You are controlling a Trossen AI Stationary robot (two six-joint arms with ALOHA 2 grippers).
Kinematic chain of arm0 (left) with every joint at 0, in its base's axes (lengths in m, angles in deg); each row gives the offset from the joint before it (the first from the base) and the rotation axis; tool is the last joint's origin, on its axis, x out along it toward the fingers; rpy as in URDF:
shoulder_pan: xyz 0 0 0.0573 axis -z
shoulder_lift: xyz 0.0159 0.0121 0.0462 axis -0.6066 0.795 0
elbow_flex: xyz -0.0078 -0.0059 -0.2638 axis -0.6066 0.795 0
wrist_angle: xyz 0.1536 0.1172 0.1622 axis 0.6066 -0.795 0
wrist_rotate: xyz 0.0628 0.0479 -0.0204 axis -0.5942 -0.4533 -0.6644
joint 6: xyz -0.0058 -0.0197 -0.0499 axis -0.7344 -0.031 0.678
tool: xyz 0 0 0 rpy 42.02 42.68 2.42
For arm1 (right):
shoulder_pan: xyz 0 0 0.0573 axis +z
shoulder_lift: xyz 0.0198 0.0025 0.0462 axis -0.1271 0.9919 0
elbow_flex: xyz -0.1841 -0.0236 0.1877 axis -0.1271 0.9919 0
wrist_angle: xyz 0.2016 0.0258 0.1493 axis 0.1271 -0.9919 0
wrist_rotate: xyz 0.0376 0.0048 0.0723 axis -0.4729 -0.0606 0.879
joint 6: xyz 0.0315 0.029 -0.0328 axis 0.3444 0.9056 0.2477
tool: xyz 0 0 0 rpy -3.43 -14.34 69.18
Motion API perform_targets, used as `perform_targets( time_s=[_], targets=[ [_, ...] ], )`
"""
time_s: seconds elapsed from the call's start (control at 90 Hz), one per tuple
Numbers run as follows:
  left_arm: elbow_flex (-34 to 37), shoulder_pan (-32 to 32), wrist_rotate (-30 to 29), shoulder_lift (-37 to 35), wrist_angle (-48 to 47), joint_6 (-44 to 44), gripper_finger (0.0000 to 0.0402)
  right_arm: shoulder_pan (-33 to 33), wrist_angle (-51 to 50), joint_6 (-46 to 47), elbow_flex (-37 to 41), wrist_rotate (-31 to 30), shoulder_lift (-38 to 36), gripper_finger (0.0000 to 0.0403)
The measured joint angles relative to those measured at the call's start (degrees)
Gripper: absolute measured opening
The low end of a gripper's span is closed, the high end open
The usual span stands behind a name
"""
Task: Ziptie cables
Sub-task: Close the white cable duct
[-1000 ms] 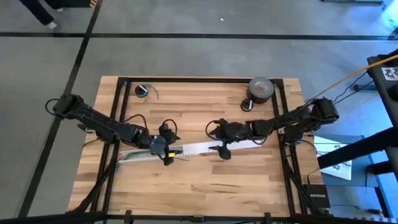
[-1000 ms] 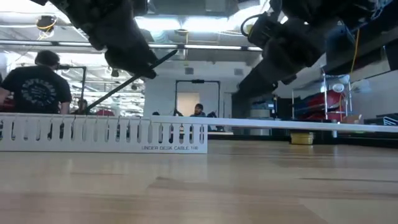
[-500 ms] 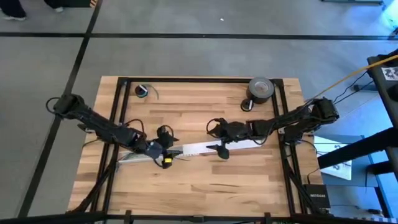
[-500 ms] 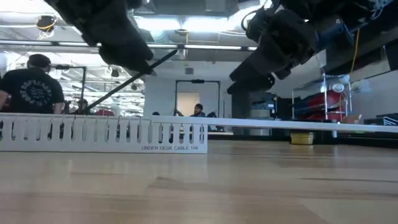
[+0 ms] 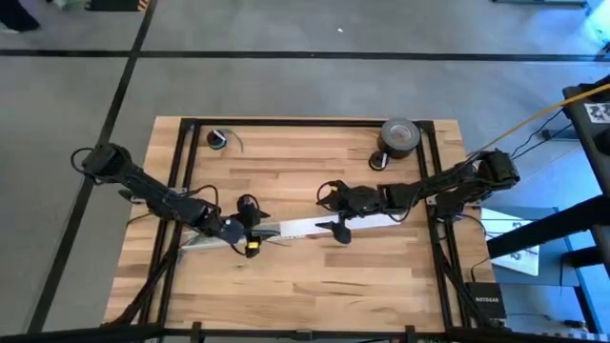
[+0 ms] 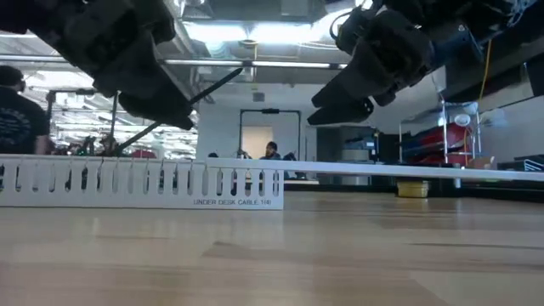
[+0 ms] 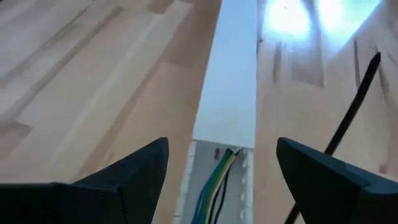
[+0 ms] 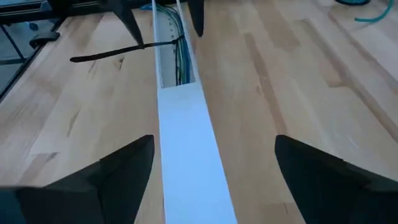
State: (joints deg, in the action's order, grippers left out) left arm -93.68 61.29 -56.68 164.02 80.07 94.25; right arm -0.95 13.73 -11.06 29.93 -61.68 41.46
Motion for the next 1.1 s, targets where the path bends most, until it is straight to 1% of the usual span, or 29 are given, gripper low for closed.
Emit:
perform_targets(
  time_s=[0.189, 0.3, 0.467, 0.544, 0.689, 0.778, 0.844, 0.922, 1.1],
  targets=[
    [0.0, -1.2, -0.4, 0.0, 0.0, 1.2, 0.0285, 0.0, 0.0, 0.0, 0.0, 0.0, 0.0, 0.0321],
    [-0.1, -2.0, -0.4, 0.0, -0.1, 3.3, 0.0286, 0.0, 0.0, -0.1, 0.0, 0.0, 0.0, 0.0321],
    [-0.9, -2.1, 0.1, 0.0, -0.4, 4.5, 0.0307, 0.0, -0.1, -0.3, 0.0, 0.0, 0.0, 0.0321],
    [-1.1, -2.1, 0.2, 0.0, -0.4, 4.0, 0.0318, 0.0, -0.1, -0.3, 0.0, 0.0, 0.0, 0.0321],
    [-1.1, -2.1, 0.2, 0.0, -3.1, -0.5, 0.0323, 0.0, -0.2, -0.3, 0.0, 0.0, 0.0, 0.0321],
    [-1.1, -1.9, 0.4, 0.0, -5.6, 0.2, 0.0324, 0.0, -0.4, -0.3, 0.0, 0.0, 0.0, 0.0321],
    [-1.1, -1.6, 0.9, 0.0, -6.6, 2.7, 0.0324, 0.0, -0.6, -0.3, 0.0, 0.0, 0.0, 0.0321],
    [-1.1, -1.6, 2.5, 0.0, -6.2, 2.9, 0.0324, 0.0, -0.5, -0.3, 0.0, 0.0, 0.0, 0.0321],
    [-1.1, -1.6, 4.8, 2.8, -5.0, 0.1, 0.0324, 0.0, -0.5, -0.3, 0.0, 0.0, 0.0, 0.0321]
  ],
)
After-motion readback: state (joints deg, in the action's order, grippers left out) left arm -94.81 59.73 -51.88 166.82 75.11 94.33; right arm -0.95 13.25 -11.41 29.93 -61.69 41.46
